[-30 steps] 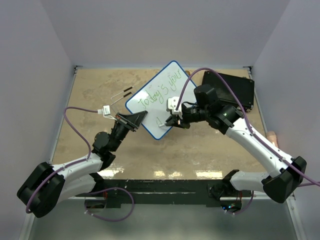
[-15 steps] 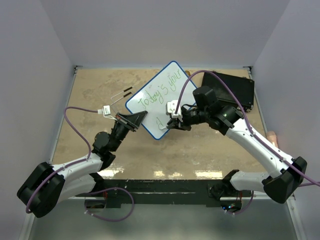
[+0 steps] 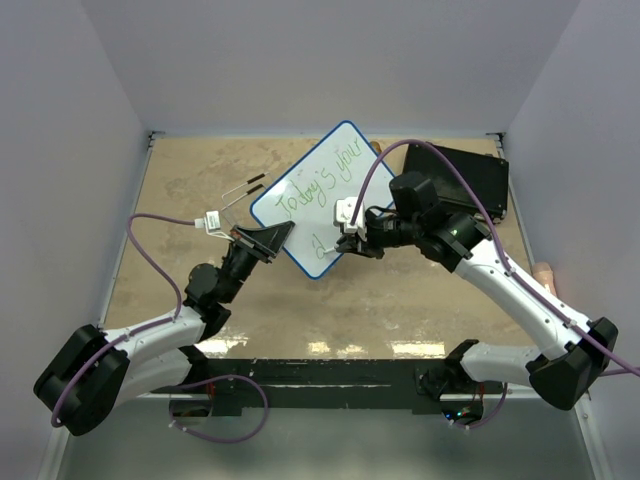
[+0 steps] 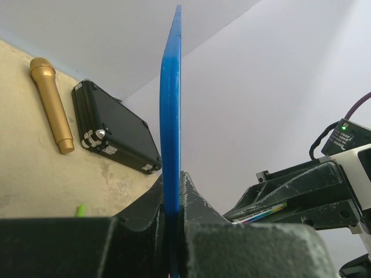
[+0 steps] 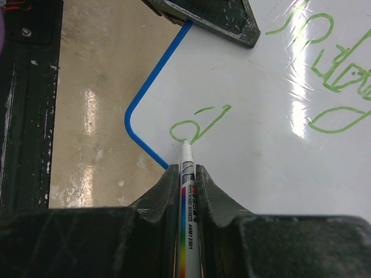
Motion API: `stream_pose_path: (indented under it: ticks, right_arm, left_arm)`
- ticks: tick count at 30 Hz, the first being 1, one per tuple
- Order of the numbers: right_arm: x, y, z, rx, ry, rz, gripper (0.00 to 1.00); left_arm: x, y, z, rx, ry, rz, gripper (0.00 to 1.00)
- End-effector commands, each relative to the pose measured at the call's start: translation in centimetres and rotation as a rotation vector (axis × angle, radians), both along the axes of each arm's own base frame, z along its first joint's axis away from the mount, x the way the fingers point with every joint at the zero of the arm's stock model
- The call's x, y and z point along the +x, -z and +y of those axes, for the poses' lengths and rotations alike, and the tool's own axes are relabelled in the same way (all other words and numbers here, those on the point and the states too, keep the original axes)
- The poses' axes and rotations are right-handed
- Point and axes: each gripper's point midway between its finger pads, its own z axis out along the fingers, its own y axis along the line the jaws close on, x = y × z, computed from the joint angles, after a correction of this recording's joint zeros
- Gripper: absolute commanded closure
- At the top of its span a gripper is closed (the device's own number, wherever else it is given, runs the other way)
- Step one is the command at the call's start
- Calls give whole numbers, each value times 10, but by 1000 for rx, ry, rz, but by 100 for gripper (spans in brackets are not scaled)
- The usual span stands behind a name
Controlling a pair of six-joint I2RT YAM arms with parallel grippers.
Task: Write a sentence on the whiteboard
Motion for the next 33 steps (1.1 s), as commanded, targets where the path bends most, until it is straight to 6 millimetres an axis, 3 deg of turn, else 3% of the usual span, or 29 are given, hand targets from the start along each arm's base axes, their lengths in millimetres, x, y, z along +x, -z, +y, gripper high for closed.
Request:
stream_pose_path:
  ticks: [1, 14, 23, 33]
  right_arm:
    - [16, -26, 1, 50, 62, -70, 100]
    - [20, -32, 3, 70, 77, -74, 100]
    - [10, -11, -7, 5, 60, -52, 100]
    - [6, -6, -15, -13, 66, -44, 100]
  left_arm:
    - [-26, -86, 16, -204, 18, -233, 100]
    - [-25, -84, 16, -200, 15, -230, 100]
    - [-25, -83, 17, -202, 11, -229, 100]
    - [-24, -82, 18, -199, 7, -225, 100]
